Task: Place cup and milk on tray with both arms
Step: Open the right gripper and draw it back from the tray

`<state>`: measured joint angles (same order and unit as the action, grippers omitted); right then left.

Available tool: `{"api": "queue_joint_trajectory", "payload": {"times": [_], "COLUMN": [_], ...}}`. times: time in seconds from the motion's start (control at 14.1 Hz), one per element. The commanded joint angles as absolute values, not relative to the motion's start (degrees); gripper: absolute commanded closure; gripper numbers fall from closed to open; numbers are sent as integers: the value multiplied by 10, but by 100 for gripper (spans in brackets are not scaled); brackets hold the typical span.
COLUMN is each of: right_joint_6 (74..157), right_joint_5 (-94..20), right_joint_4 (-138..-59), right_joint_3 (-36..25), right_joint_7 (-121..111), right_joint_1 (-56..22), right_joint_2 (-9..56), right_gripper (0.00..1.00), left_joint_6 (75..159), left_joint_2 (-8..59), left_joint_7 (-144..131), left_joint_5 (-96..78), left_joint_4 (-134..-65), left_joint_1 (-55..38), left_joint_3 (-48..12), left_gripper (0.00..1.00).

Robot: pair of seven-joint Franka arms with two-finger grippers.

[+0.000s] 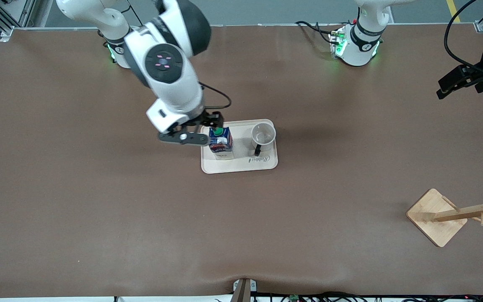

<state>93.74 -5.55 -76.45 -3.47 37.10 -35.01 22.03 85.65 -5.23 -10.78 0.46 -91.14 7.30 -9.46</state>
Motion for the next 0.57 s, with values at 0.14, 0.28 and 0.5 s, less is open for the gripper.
{"api": "queue_joint_trajectory", "payload": {"times": [0.14, 0.28, 0.5], "right_joint_6": [922, 960, 956], "right_joint_5": [-47, -48, -47], "right_joint_4": [-814, -893, -933], "right_joint_3": [-27, -27, -28], "right_joint_7": [256, 186, 106], "right_joint_1": [-243, -204, -140], "right_joint_2": [144, 83, 34], "right_gripper": [0, 0, 0], "left_joint_6": [847, 847, 847], "left_joint_2": [-47, -40, -33], "left_joint_7": [-103, -104, -105], "left_joint_5": [6, 7, 6], "left_joint_4": [-894, -883, -875], "left_joint_1": [76, 75, 74], "left_joint_3": [-95, -95, -95], "left_gripper": [0, 0, 0]}}
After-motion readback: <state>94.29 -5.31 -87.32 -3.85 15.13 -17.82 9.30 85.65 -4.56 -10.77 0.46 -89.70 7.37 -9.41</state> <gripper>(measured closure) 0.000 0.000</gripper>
